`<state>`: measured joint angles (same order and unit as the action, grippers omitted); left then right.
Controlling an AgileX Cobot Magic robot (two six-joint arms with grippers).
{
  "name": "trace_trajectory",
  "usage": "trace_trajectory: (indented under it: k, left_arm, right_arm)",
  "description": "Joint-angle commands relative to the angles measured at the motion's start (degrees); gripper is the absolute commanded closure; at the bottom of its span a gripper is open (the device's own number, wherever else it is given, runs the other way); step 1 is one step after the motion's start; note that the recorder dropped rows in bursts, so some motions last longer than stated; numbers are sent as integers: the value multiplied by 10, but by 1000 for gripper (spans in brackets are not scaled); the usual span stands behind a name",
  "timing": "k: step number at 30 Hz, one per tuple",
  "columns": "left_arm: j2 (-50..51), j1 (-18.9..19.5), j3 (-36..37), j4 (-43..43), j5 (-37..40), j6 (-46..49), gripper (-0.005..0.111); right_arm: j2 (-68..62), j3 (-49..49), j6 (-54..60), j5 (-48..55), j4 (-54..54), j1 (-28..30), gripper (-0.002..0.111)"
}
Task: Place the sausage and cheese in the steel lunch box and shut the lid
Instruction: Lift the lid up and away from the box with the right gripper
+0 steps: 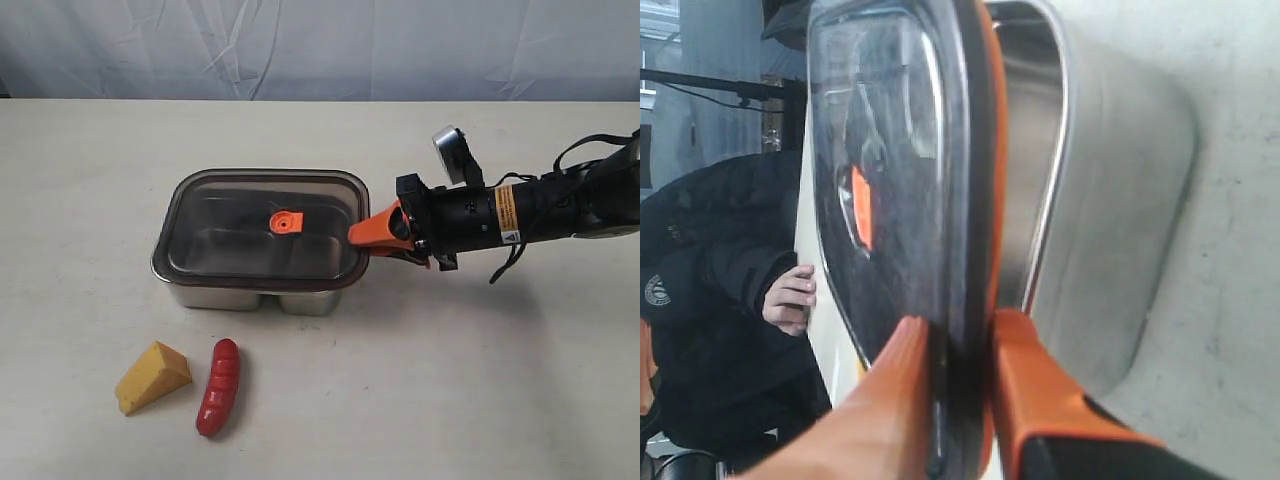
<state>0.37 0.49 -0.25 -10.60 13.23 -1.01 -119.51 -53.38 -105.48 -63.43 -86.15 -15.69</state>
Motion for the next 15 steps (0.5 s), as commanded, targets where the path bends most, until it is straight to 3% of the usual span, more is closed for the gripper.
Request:
trace_trajectory:
  k: [1,15]
  left_arm:
    - [-4,0,3,0,-1,1,107]
    - [-4,0,3,0,-1,1,107]
  right_arm:
    - [20,-1,8,-16,-7,3,109]
    - [128,-1,42,-15,44,3,109]
